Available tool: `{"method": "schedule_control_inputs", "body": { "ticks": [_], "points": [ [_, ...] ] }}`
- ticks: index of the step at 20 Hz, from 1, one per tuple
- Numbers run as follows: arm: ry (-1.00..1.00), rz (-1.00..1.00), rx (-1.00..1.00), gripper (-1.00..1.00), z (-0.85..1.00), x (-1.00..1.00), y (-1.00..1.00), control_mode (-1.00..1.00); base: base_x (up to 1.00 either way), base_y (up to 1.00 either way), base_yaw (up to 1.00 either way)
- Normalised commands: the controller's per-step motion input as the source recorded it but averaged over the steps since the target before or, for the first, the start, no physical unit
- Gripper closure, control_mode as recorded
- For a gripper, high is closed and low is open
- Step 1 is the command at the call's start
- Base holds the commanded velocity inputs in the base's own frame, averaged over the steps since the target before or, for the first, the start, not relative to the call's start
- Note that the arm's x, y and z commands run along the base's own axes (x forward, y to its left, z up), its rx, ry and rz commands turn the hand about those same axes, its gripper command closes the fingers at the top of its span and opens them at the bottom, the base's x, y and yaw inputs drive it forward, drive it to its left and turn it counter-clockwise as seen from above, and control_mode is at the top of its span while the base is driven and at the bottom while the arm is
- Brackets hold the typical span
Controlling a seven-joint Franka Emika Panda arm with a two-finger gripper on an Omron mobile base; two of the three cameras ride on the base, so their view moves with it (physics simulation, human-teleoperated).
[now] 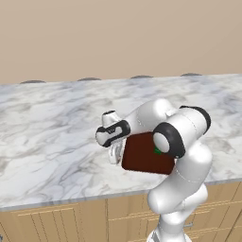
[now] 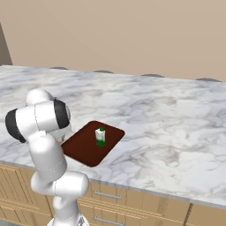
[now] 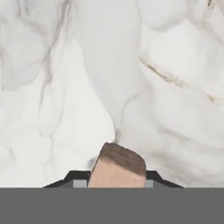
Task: Take out the milk from the fridge and place it on the tray on the counter. Then take the sugar cube near the tray and place it in the tray.
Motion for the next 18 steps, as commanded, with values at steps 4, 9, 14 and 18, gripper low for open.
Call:
{"method": "schedule_control_inputs", "body": {
  "ticks": [4, 9, 14, 18],
  "points": [
    [0.05, 0.04, 0.07, 1.0, 0.63, -0.54, 0.25, -1.0, 0.0, 0.0, 0.0],
    [-0.01, 0.04, -0.02, 1.0, 0.98, -0.42, 0.02, -1.0, 0.0, 0.0, 0.0],
    [-0.08, 0.0, -0.04, 1.0, 0.36, -0.4, -0.78, -1.0, 0.0, 0.0, 0.0],
    [-0.01, 0.02, 0.0, 1.0, 0.0, -0.08, -0.96, -1.0, 0.0, 0.0, 0.0]
  ]
}}
